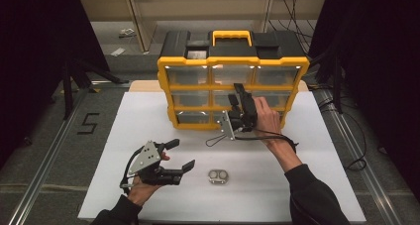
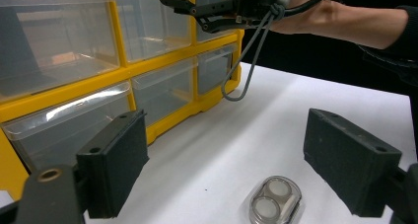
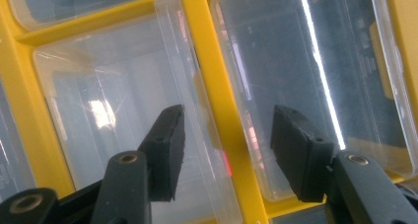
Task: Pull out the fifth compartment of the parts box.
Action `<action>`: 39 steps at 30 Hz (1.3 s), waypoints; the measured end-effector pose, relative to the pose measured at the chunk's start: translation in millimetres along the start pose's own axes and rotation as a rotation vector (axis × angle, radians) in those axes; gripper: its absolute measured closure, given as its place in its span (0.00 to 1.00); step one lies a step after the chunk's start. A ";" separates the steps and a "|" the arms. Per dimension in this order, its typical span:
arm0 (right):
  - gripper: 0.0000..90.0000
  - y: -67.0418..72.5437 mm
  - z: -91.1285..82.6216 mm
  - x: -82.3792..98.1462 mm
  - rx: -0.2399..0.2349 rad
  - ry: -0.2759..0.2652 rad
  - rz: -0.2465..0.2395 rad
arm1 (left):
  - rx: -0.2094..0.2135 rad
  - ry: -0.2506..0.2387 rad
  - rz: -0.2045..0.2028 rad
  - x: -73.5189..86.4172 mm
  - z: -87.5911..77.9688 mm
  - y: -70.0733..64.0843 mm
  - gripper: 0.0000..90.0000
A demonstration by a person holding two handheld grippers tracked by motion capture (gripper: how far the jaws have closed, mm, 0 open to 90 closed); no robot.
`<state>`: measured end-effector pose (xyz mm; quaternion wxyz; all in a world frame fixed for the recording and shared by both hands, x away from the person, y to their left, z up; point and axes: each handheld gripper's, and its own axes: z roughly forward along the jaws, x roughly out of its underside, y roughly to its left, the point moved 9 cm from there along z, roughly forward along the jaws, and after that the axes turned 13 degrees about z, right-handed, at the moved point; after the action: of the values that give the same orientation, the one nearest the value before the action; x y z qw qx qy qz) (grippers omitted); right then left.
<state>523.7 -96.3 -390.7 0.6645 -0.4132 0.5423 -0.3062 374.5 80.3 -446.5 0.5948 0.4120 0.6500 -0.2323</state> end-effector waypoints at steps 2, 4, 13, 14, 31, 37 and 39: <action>0.54 0.0 0.0 0.0 0.002 0.000 -0.002 | -0.001 0.000 0.000 0.0 -0.1 0.1 0.19; 0.55 0.5 -0.2 0.4 0.006 0.001 -0.007 | -0.001 0.000 0.000 0.0 -0.1 0.1 0.19; 0.61 2.0 -1.1 -0.3 0.016 -0.015 -0.045 | -0.003 0.001 0.001 0.1 -0.1 0.3 0.19; 0.63 2.7 -1.5 0.0 0.019 -0.019 -0.052 | -0.003 0.000 0.002 0.1 -0.1 0.3 0.19; 0.82 10.1 -5.1 1.5 0.018 -0.032 -0.113 | 0.000 0.000 0.002 0.0 -0.2 -0.1 0.19; 0.85 10.9 -5.5 1.6 0.004 -0.033 -0.132 | -0.001 0.001 0.002 0.2 0.0 0.2 0.19; 0.86 11.4 -6.8 0.8 0.007 -0.042 -0.140 | 0.000 0.001 0.002 0.2 0.0 0.1 0.19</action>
<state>516.8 -93.0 -401.6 0.6539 -0.4541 0.4969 -0.3452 374.6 80.4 -446.7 0.5949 0.4127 0.6498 -0.2314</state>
